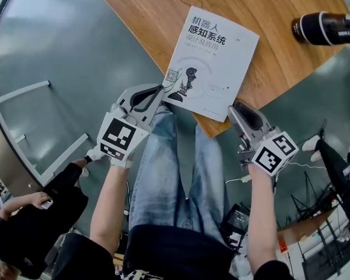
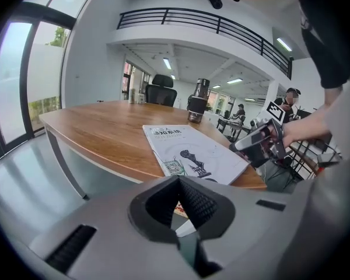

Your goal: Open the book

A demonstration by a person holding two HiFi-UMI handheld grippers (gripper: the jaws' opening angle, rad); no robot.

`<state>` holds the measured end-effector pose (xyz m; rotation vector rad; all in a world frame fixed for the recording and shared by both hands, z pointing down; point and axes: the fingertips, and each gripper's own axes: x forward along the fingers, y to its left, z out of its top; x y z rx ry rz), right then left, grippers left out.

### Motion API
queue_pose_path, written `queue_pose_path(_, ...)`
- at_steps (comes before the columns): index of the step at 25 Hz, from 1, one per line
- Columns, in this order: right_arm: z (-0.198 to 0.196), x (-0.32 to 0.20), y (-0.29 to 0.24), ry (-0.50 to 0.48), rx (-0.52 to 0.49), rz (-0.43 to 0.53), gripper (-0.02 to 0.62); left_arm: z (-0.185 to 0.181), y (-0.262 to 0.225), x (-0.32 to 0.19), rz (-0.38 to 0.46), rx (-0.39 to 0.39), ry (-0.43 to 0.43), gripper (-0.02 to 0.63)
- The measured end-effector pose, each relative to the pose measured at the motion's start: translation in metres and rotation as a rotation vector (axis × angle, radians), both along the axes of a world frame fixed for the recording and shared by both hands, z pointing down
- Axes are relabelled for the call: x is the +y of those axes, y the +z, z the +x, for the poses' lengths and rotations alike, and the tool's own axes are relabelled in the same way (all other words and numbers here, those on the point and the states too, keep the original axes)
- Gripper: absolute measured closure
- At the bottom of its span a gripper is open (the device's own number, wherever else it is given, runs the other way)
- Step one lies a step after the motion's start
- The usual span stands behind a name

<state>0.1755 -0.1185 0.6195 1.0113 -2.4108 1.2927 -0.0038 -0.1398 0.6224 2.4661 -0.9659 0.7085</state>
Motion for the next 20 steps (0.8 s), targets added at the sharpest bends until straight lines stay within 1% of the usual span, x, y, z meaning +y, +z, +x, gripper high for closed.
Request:
queue_pose_path(4, 0.000, -0.001, 0.002, 0.005, 0.002, -0.006, 0.511, 0.002, 0.004, -0.001, 0.011, -0.019, 0.017, 0.598)
queue_pose_path(8, -0.002, 0.000, 0.006, -0.005, 0.020, -0.023, 0.511, 0.004, 0.006, 0.000, 0.021, -0.082, 0.050, 0.598)
queue_pose_path(14, -0.006, 0.000, 0.012, -0.004, 0.073, -0.113, 0.511, 0.004, 0.005, 0.000, 0.017, -0.067, 0.053, 0.598)
queue_pose_path(17, -0.007, -0.001, 0.014, -0.004, 0.087, -0.132, 0.509, 0.004, 0.005, 0.000, 0.021, -0.066, 0.053, 0.598)
queue_pose_path(20, -0.007, -0.002, 0.013, 0.005, 0.083, -0.130, 0.509, 0.004, 0.006, 0.000, 0.025, -0.070, 0.050, 0.599)
